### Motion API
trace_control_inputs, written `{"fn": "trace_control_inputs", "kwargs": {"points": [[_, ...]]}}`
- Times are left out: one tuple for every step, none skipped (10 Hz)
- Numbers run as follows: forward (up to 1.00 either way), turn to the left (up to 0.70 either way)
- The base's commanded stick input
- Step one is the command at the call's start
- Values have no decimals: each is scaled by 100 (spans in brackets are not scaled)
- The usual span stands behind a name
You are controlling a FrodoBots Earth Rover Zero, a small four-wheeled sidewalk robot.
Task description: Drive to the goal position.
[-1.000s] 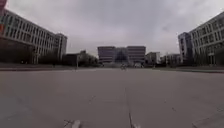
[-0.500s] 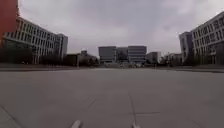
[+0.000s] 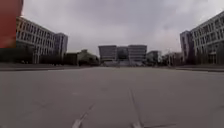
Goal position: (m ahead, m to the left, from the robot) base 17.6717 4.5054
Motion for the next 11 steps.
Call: {"fn": "trace_control_inputs", "kwargs": {"points": [[70, 0], [70, 0], [70, 0], [70, 0], [70, 0], [70, 0], [70, 0], [70, 0], [70, 0], [70, 0], [70, 0]]}}
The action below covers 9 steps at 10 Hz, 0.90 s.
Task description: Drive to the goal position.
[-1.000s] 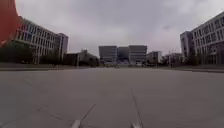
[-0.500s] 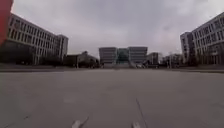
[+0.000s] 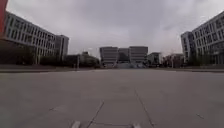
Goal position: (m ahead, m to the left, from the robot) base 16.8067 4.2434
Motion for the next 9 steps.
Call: {"fn": "trace_control_inputs", "kwargs": {"points": [[70, 0], [70, 0], [70, 0], [70, 0], [70, 0], [70, 0], [70, 0], [70, 0], [70, 0]]}}
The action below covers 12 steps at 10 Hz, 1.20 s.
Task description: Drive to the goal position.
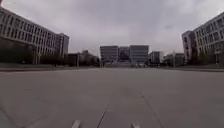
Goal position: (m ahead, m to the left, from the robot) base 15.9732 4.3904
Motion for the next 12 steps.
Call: {"fn": "trace_control_inputs", "kwargs": {"points": [[70, 0], [70, 0], [70, 0], [70, 0], [70, 0], [70, 0], [70, 0], [70, 0], [70, 0], [70, 0], [70, 0], [70, 0]]}}
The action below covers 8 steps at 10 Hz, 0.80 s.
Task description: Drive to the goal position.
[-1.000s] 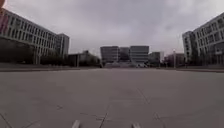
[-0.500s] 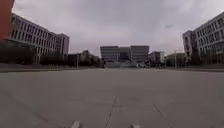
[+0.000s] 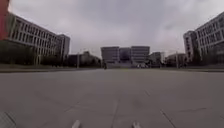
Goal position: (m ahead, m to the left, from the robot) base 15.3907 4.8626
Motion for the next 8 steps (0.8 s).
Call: {"fn": "trace_control_inputs", "kwargs": {"points": [[70, 0], [70, 0], [70, 0], [70, 0], [70, 0], [70, 0], [70, -12], [70, -22]]}}
